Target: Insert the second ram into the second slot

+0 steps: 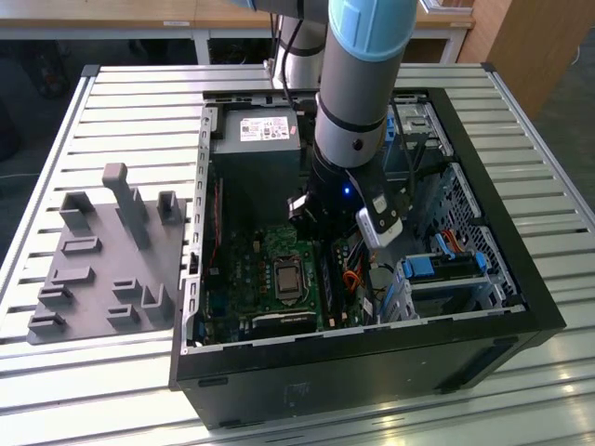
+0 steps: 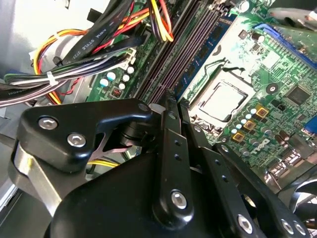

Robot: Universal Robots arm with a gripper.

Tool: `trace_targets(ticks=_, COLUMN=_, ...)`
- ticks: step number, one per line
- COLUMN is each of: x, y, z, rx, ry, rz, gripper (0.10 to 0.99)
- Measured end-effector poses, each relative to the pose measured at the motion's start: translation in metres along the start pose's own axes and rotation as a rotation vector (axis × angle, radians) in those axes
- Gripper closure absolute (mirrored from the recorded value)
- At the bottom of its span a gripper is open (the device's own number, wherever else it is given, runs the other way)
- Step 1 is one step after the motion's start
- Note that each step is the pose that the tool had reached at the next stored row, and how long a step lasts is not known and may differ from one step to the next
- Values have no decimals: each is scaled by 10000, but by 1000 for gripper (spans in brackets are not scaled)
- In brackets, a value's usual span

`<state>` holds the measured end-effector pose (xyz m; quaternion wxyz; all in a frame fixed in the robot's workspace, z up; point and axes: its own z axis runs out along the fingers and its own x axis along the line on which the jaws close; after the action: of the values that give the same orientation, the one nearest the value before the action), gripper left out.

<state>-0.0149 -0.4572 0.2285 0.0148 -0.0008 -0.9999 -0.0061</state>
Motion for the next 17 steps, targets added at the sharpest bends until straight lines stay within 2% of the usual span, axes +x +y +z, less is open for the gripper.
trace_targets(ticks=6, x=-8, y=-8, z=43, rx=1, ry=21, rz=-71, gripper=949)
trace_targets(ticks=17, x=-36, y=-8, z=67, rx=-2, ry=31, rz=-91, gripper=949)
